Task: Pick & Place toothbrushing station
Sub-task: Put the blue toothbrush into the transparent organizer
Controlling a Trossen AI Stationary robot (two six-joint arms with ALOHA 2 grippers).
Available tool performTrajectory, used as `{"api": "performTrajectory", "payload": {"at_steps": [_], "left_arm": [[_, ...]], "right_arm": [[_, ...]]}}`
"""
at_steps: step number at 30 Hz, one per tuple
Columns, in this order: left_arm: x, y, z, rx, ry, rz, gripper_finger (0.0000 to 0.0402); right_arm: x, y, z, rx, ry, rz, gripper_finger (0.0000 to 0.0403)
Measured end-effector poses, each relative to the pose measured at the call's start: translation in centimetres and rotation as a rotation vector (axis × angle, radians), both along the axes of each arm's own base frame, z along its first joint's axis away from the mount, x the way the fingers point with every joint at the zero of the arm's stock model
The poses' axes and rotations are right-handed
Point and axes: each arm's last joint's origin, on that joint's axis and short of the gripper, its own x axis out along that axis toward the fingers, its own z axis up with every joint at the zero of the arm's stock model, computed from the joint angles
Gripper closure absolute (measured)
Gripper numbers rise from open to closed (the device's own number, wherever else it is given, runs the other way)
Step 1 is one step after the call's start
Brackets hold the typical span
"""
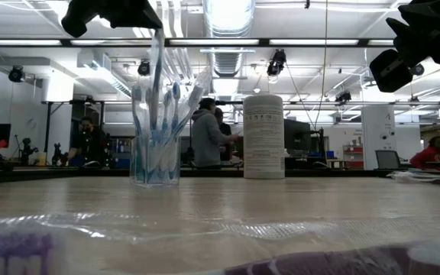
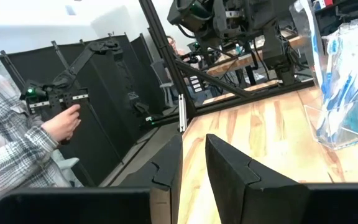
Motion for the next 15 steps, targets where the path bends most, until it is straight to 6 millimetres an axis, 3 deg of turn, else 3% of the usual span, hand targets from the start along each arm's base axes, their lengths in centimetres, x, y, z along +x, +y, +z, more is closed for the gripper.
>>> {"api": "performTrajectory", "payload": {"at_steps": [15], "left_arm": [[1.0,0.0,-2.0,-0.086,0.06,-0.073,0.039]], "right_arm": [[0.0,0.0,0.0,0.0,0.0,0.0,0.0335]]}}
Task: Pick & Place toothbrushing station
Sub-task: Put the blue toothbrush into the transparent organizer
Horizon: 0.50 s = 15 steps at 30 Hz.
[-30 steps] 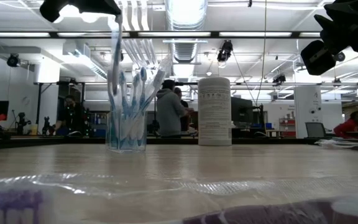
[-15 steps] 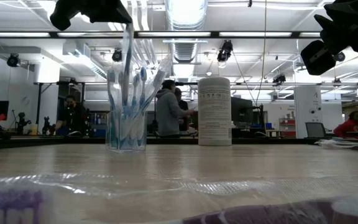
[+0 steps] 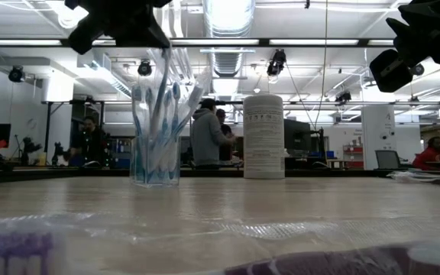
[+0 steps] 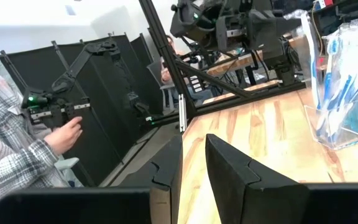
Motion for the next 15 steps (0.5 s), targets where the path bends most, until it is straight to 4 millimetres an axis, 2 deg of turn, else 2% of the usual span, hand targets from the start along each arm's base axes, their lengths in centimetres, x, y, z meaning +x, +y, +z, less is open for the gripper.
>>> {"api": "performTrajectory", "payload": {"at_steps": [15], "left_arm": [[-0.3,0.8,-3.6,-0.152,-0.012,0.039,0.039]], "right_arm": [[0.0,0.0,0.0,0.0,0.0,0.0,0.0335]]}}
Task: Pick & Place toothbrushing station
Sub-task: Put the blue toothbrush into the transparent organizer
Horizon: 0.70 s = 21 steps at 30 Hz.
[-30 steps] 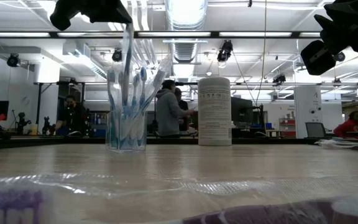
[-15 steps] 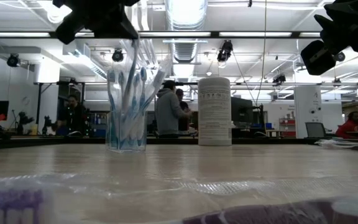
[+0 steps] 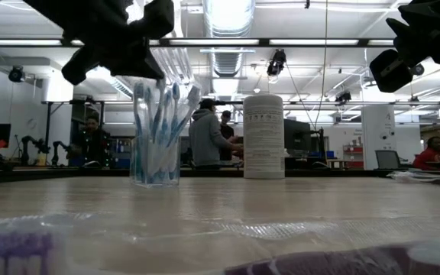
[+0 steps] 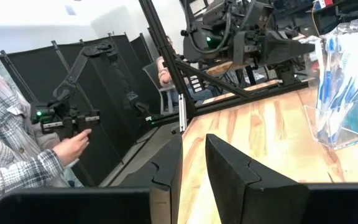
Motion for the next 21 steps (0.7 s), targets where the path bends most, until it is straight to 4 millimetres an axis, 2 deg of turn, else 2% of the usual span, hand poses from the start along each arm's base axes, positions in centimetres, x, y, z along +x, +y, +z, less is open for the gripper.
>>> {"api": "performTrajectory", "payload": {"at_steps": [6,18,21], "left_arm": [[-0.35,0.2,-1.03,-0.041,-0.065,0.035,0.039],[-0.25,0.13,-0.2,-0.026,-0.026,0.009,0.0389],[-0.23,0.13,-0.15,-0.026,-0.029,0.01,0.0375]], "right_arm": [[0.0,0.0,-0.01,0.0,0.0,0.0,0.0335],[0.0,0.0,-0.01,0.0,0.0,0.0,0.0335],[0.0,0.0,-0.01,0.0,0.001,-0.001,0.0335]]}}
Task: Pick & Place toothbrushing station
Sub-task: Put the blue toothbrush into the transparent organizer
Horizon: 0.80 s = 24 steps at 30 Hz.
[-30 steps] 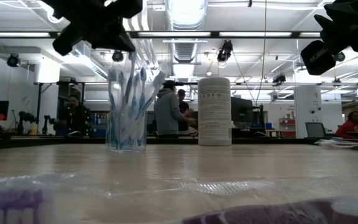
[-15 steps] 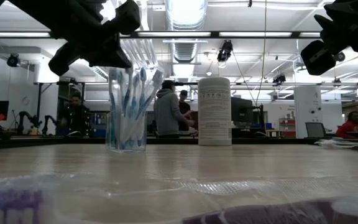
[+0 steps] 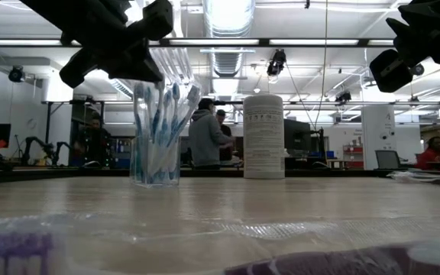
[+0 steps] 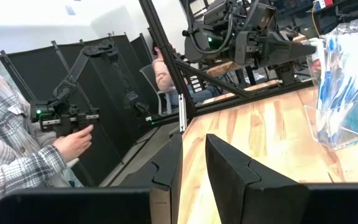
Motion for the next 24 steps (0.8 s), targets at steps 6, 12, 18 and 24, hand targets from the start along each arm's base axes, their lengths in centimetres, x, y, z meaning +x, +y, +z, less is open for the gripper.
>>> {"api": "performTrajectory", "payload": {"at_steps": [6,12,18,24], "left_arm": [[0.0,0.0,0.0,-0.014,0.004,-0.008,0.0299],[0.0,-0.1,0.0,-0.02,0.003,-0.011,0.0242],[0.1,-0.1,0.5,-0.026,-0.011,-0.011,0.0232],[0.0,-0.1,1.3,-0.024,-0.015,-0.021,0.0231]], "right_arm": [[0.0,0.0,0.0,0.0,0.0,0.0,0.0335],[0.0,0.0,0.0,0.0,0.0,0.0,0.0335],[0.0,0.0,0.0,0.0,0.0,0.0,0.0335],[0.0,0.0,0.0,0.0,0.0,0.0,0.0335]]}}
